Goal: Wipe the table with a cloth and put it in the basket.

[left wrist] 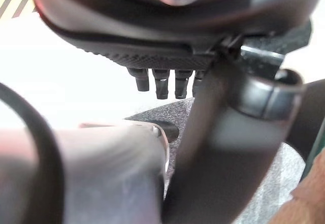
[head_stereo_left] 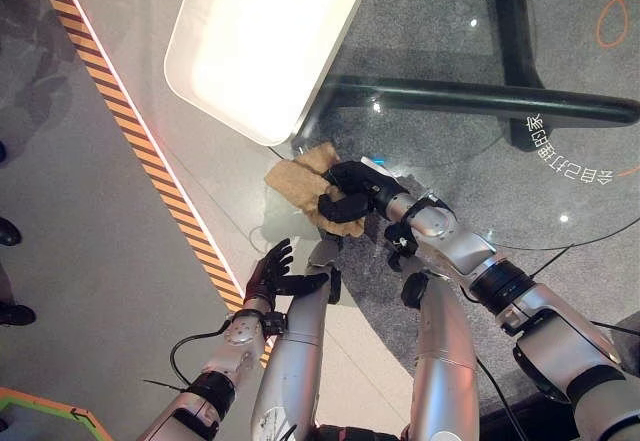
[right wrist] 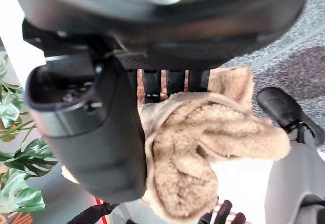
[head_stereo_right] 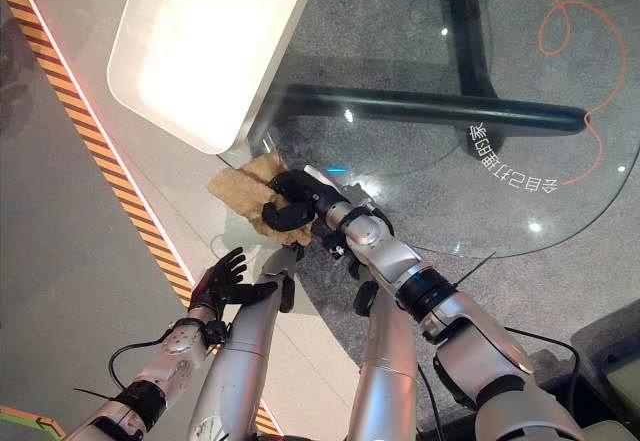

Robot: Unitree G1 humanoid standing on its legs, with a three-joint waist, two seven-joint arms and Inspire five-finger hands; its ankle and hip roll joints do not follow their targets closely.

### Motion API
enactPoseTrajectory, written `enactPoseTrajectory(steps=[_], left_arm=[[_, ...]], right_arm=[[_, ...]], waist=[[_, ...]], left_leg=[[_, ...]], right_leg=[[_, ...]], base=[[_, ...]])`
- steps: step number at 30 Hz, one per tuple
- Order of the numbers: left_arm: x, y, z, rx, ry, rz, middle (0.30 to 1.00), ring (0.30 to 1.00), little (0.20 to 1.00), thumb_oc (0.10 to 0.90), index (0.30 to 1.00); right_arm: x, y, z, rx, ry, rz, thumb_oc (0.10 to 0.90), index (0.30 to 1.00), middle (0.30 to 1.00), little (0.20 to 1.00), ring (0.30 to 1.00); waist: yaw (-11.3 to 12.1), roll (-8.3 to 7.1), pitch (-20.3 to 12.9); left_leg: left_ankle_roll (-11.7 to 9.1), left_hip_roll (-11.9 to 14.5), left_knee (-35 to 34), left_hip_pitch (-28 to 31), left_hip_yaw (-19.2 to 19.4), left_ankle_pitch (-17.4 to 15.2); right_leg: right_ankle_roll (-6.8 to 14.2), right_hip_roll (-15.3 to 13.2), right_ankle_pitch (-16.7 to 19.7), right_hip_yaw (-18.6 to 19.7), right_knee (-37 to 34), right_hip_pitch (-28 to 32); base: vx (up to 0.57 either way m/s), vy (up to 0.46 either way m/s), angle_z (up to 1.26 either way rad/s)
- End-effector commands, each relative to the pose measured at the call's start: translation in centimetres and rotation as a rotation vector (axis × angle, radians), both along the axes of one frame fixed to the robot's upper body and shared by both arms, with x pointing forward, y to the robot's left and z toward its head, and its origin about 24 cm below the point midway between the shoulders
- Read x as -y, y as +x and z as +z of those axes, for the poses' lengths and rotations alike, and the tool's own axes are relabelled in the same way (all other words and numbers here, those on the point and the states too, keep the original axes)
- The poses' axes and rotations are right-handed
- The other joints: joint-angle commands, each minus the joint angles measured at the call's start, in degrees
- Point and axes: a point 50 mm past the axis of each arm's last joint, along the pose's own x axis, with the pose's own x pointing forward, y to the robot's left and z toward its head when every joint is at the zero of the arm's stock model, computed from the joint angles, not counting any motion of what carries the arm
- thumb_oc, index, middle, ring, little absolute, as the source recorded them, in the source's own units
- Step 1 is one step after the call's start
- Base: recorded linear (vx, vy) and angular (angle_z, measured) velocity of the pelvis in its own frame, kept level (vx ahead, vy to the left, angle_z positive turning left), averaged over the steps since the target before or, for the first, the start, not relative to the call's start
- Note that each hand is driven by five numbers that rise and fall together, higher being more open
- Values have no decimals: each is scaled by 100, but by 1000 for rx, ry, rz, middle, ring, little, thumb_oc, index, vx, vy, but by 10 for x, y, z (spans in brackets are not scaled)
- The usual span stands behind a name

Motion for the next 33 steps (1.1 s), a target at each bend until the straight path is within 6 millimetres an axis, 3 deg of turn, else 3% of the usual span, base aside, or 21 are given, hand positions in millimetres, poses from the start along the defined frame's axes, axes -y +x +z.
enactPoseTrajectory(steps=[1,15,23,24,33], left_arm=[[-13,-30,-15,-1,-105,112,900,900,900,800,900],[-26,-21,18,208,-26,177,900,900,900,800,900],[-16,-16,33,273,17,60,900,900,900,800,900],[-14,-13,38,290,18,39,900,900,900,800,900],[-10,-10,49,332,44,-21,900,900,900,800,900]], right_arm=[[-35,-29,20,49,173,247,100,300,300,200,300],[-43,-49,24,-7,339,359,100,300,300,200,300],[-46,-58,23,-28,389,412,100,300,300,200,300],[-46,-58,29,-7,391,423,100,300,300,200,300],[-48,-69,58,75,530,506,100,300,300,200,300]], waist=[[94,145,-92],[109,50,-92],[109,27,-92],[99,20,-92],[-3,3,-92]], left_leg=[[217,-166,161,452,408,-762],[214,-126,-34,1276,363,-785],[225,-115,-76,1663,334,-818],[254,-106,-125,1561,359,-651],[263,-92,-117,1820,406,-707]], right_leg=[[382,242,493,251,-619,135],[363,267,336,242,-642,940],[344,257,274,246,-647,1328],[285,262,442,200,-749,1256],[290,275,417,259,-775,1506]], base=[[-12,-35,-1],[-11,-25,-1],[-14,-25,0],[-74,-18,-1],[-8,-2,0]])
